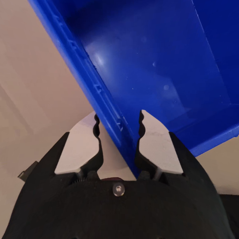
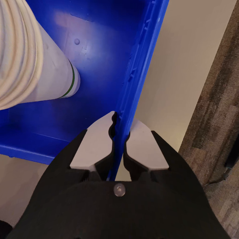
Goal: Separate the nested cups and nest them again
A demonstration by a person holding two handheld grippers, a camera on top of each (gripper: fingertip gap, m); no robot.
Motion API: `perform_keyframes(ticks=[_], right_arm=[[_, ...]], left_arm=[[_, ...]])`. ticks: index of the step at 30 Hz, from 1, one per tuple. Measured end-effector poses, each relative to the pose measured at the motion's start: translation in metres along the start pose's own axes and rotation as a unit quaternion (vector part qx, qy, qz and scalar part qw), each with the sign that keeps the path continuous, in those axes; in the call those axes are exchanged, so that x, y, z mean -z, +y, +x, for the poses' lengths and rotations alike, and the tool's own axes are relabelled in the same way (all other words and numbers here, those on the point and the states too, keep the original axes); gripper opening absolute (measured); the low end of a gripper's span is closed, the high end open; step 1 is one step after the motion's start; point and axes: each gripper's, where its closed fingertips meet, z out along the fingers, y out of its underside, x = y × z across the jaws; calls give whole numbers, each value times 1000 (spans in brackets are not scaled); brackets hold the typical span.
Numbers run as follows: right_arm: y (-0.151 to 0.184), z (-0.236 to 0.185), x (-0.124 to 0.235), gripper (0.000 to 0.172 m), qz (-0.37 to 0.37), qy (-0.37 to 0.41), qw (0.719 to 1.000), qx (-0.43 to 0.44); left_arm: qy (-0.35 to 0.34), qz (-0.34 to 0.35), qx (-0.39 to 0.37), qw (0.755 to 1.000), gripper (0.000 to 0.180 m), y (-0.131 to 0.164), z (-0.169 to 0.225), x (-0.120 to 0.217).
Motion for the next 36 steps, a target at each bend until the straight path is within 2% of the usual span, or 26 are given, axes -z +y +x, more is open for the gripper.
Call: perform_keyframes(ticks=[1, 2, 7, 15, 20, 25, 36], right_arm=[[0, 0, 0, 8, 1, -5, 1000, 3], [0, 0, 0, 8, 2, -8, 1000, 8], [1, -2, 1, 7, -2, -19, 1000, 21], [7, -18, 4, 7, -13, -61, 993, 103], [9, -27, 6, 7, -22, -81, 976, 201], [13, -57, 9, 8, -29, -131, 935, 328], [11, -131, 11, 8, -51, -188, 814, 547]], left_arm=[[6, -9, -6, 1000, 48, 2, 3, -3], [12, -14, -6, 1000, 38, 3, 4, -6], [8, -4, 37, 999, 16, 2, -7, -7], [22, 11, 18, 1000, 14, 13, -5, 0], [17, 30, 17, 999, 13, 17, -5, 7], [9, 40, 13, 999, 13, 21, -3, 12], [-4, 30, 12, 999, 13, 26, 5, 18]])
